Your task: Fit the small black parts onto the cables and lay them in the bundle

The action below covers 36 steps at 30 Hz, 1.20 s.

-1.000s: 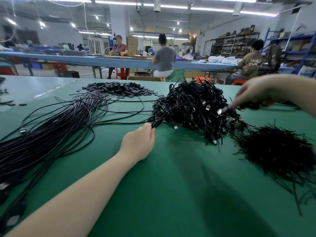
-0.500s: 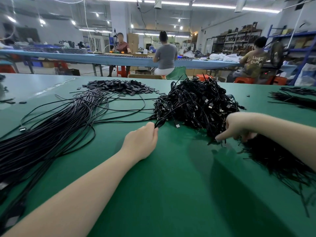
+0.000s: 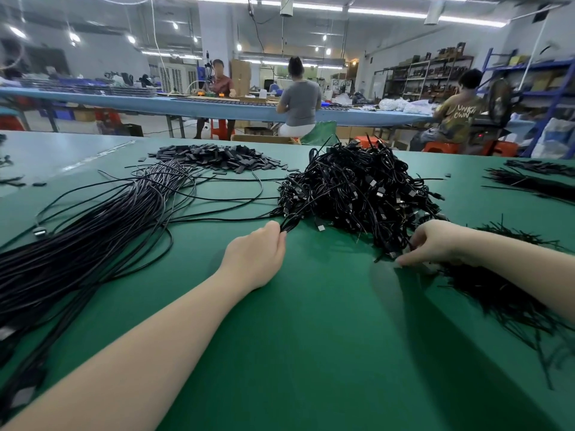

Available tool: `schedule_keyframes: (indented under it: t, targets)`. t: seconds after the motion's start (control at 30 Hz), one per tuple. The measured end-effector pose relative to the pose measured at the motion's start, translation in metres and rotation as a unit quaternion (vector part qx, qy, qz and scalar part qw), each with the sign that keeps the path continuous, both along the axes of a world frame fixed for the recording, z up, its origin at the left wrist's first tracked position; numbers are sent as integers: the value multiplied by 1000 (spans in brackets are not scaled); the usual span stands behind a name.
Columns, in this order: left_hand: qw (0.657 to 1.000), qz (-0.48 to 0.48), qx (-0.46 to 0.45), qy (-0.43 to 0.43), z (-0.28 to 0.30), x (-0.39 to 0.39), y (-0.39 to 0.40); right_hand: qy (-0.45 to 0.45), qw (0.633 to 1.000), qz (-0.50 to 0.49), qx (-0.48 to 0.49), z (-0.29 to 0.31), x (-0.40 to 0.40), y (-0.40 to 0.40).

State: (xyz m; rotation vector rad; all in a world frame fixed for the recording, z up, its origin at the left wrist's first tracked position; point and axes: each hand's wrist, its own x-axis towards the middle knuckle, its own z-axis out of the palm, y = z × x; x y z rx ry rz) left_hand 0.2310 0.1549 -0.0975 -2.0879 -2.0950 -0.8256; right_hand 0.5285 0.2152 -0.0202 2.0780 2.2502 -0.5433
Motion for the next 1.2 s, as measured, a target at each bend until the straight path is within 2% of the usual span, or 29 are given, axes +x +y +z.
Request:
schedule_keyframes:
  t: [0.13,0.23,0.4,0.5,0.6,0.67,0.77,0.87,0.9,0.97,1.0,1.07,1.13,1.2]
  targets:
    - [1000,5,-1,3,1,1,0,-18,997,63,-28,14,15,-4]
    - [1000,4,-4,7,1,2,0,-98,988,83,82,8,25,7]
    - [1000,1,-5,6,1,1,-1,-306,939,59,144,-10,19,9]
    - [1000,-1,-5,11,2,2,-1,-408,885,90,204,-9,16,6]
    - [1000,-3,-3,13,2,2,-2,-463,850,114,224,-9,16,7]
    - [1000,-3,-1,9,2,2,-2,-467,847,115,227,-7,16,7]
    - [1000,-13,-12,-18,2,0,-1,-408,882,98,215,0,18,5]
    - [992,-42,-34,-111,3,-5,2,-332,919,90,191,8,21,4]
    - [987,-51,-40,-144,3,-7,4,-293,932,89,195,10,21,4]
    - [977,-66,-55,-197,2,-11,7,-126,950,74,277,15,16,1]
    - [968,-76,-67,-228,1,-13,9,-19,936,63,347,18,10,-1]
    - [947,-98,-86,-292,2,-12,12,177,875,56,448,23,-13,-12]
    - [930,-117,-89,-338,4,-9,13,312,850,91,414,25,-50,-28]
    - [912,-135,-79,-379,6,-3,14,344,855,144,361,17,-88,-41]
